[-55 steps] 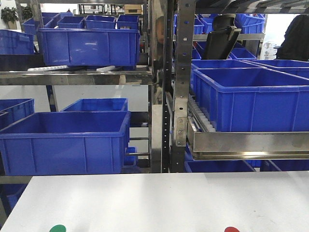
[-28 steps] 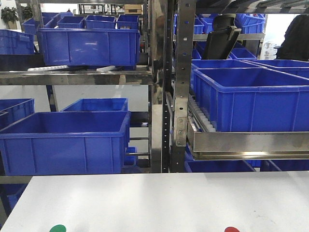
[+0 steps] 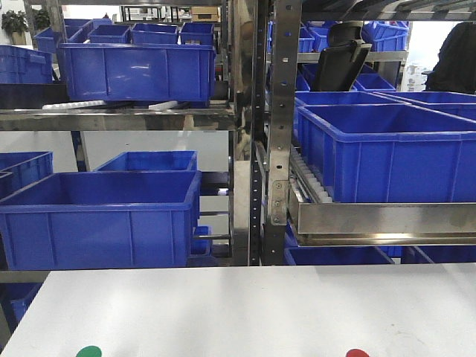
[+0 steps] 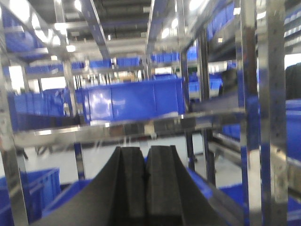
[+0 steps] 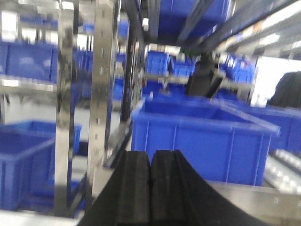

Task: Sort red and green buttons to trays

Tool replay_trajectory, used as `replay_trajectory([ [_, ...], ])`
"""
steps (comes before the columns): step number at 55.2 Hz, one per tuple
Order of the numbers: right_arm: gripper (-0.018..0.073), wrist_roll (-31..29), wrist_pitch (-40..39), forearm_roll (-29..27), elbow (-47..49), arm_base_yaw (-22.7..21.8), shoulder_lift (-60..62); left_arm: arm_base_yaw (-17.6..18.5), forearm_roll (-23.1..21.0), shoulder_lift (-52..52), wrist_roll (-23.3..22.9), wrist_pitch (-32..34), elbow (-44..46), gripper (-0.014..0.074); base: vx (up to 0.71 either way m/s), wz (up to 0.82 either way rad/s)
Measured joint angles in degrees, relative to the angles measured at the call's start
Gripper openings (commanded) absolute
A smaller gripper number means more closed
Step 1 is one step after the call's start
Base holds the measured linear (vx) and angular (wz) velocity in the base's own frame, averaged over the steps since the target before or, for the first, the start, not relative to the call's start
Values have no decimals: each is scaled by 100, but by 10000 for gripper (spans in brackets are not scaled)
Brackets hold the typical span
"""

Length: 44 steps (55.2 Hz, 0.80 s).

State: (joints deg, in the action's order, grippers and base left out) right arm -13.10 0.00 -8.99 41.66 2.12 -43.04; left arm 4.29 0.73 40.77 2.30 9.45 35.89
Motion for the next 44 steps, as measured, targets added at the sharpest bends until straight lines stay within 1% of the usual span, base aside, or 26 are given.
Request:
replay_trajectory([
  [7,162,0,106,0,0,0,-63,0,0,210,0,0,0,134,0,0],
  [10,242,0,139,0,0,0,-63,0,0,259,0,6,0,188,0,0],
  [13,342,0,171,0,0,0,-63,0,0,309,2,10,0,244,0,0],
  [15,424,0,189,0,0,0,-63,0,0,322,2,16,0,296,0,0],
  [20,576,0,215,0,0,0,-63,0,0,369,2,17,0,410,0,0],
  [21,620,0,215,0,0,0,-71,0,0,376,2,10,0,441,0,0],
  [25,712,0,110,0,0,0,-102,0,0,389,2,11,0,504,0,0],
  [27,729,0,0,0,0,0,-112,0,0,424,2,11,0,529,0,0],
  [30,727,14,-168,-29,0,0,-141,0,0,451,2,23,0,549,0,0],
  [37,708,147,-693,-89,-47,0,-232,0,0,537,2,34,0,552,0,0],
  [44,666,286,-1323,0,-675,89,-666,0,-7,542,-3,46,0,552,0,0],
])
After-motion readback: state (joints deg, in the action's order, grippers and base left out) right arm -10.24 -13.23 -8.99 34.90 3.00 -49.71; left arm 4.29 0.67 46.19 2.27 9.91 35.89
